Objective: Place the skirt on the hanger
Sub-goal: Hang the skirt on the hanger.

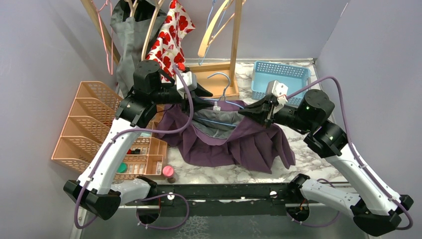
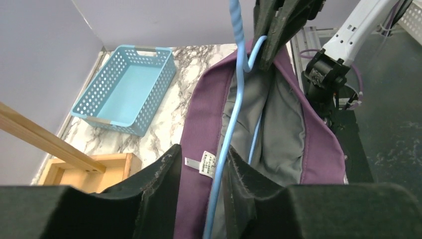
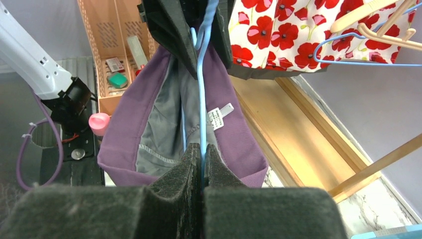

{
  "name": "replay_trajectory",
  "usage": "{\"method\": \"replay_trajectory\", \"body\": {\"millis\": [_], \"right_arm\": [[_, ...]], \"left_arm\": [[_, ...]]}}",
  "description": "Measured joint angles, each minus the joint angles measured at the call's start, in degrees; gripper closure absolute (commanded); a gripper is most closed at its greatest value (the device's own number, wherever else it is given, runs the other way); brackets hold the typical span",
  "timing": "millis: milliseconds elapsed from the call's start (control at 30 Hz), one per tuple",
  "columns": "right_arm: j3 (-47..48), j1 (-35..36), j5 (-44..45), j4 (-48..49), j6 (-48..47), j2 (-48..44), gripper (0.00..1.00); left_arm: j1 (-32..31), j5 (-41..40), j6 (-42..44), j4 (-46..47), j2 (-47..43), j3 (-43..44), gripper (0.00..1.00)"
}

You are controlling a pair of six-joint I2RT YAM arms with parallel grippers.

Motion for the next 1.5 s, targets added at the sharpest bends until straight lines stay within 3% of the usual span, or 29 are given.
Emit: {"method": "replay_trajectory", "body": {"millis": [100,233,500,800,1033,1100,1200,1333,1500], "right_arm": [[-0.52,-0.02,-0.55,0.85,0.02,0.02,0.99],[-0.90,-0.44,-0.20,0.85,-0.04,-0.31,0.94],[-1.49,-0.33,0.17,-1.86,0.50,-3.30,0.63],[6.88,-0.33,0.55,-9.62,0.94,0.00,0.54],[12.68,-0.33,-1.55,-9.40,1.53,8.00,0.59],[12.63,-0.33,-2.75,-9.57,1.57,10.19,0.69],[12.22,-0.33,-4.46,-9.44,1.97,12.11,0.96],[10.21,-0.33,-5.40,-7.50,3.21,11.61,0.99],[6.82,-0.33,-5.29,-4.13,3.96,9.51,0.99]], "left_arm": [[-0.17,0.55,1.16,-0.02,-0.15,0.00,0.99],[-0.55,1.31,3.52,-0.48,-0.48,-0.02,1.00],[-0.85,1.42,4.00,-0.20,-1.40,-0.02,1.00],[-0.83,1.38,3.87,-0.02,-1.40,-0.02,1.00],[-0.83,1.38,3.82,0.02,-1.40,-0.02,1.00],[-0.83,1.36,3.80,0.04,-1.40,-0.02,1.00],[-0.83,1.36,3.58,0.04,-1.40,-0.02,1.00],[-0.83,1.11,2.93,0.04,-1.40,-0.02,0.99],[-0.90,-0.59,1.25,0.42,-1.40,0.00,0.61]]}}
